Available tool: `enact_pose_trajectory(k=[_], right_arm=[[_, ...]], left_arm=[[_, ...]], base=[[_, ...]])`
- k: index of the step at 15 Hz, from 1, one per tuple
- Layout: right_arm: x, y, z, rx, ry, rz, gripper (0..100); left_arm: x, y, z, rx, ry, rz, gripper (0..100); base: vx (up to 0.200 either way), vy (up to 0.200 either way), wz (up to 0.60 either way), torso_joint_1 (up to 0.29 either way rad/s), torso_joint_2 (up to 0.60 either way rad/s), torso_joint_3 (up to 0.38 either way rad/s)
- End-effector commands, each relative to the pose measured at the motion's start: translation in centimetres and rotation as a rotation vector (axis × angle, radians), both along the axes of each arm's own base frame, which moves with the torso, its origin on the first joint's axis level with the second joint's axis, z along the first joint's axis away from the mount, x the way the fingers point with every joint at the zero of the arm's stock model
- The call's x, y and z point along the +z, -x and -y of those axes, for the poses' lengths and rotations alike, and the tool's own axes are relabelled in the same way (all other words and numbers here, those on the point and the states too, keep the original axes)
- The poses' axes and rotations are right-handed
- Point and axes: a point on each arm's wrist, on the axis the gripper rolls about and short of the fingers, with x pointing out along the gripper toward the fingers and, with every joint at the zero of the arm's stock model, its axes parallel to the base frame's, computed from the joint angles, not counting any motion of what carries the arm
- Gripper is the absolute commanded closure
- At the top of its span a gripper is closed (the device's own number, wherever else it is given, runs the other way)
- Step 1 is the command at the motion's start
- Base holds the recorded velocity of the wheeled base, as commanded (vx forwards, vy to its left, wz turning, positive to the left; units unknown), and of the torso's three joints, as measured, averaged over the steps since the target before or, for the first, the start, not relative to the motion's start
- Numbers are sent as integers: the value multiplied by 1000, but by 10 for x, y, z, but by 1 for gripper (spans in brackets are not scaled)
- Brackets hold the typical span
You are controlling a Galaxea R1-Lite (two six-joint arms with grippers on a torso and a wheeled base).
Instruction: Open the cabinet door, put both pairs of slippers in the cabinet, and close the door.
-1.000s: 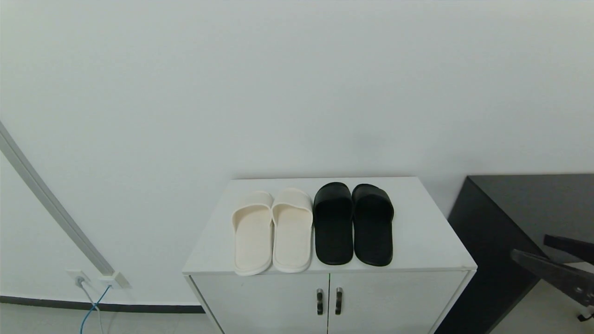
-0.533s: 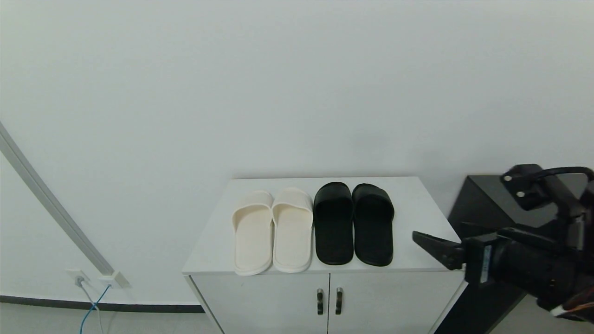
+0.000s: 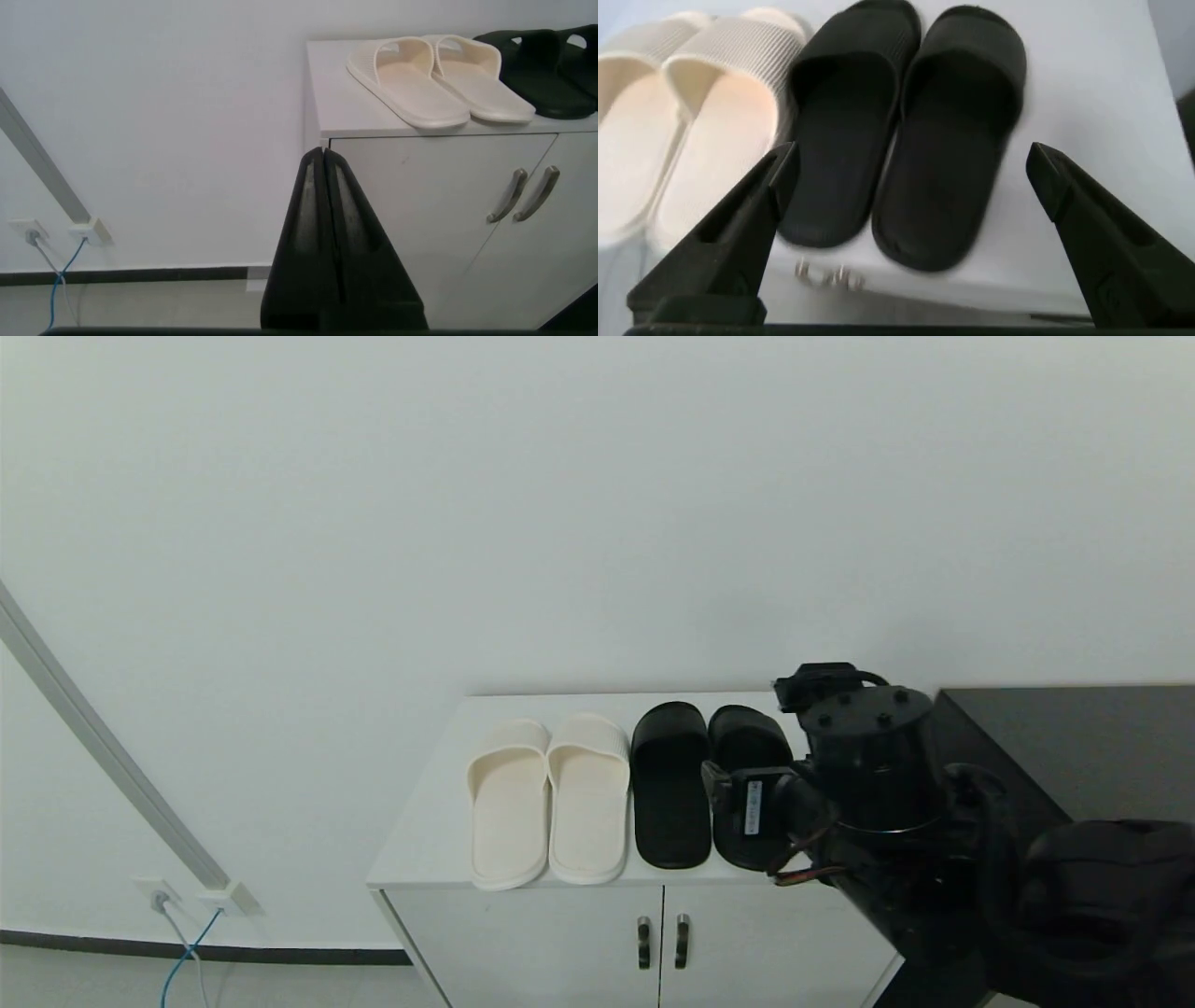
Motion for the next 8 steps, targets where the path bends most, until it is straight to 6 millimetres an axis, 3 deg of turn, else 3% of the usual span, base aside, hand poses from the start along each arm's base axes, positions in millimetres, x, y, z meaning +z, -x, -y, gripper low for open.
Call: enact_pose_trajectory(k=[1, 4, 8], right_arm=[[-41, -34, -25, -69, 55, -20, 0], [-64, -66, -34, -143, 48, -2, 0], [-74, -95, -40, -188, 31, 18, 0]], left_arm=[[0, 0, 0, 0, 0, 0, 100], [0, 0, 0, 0, 0, 0, 100], [0, 0, 0, 0, 0, 0, 100]], base=[[0, 0, 0, 0, 0, 0], [0, 0, 0, 0, 0, 0], [0, 0, 0, 0, 0, 0]])
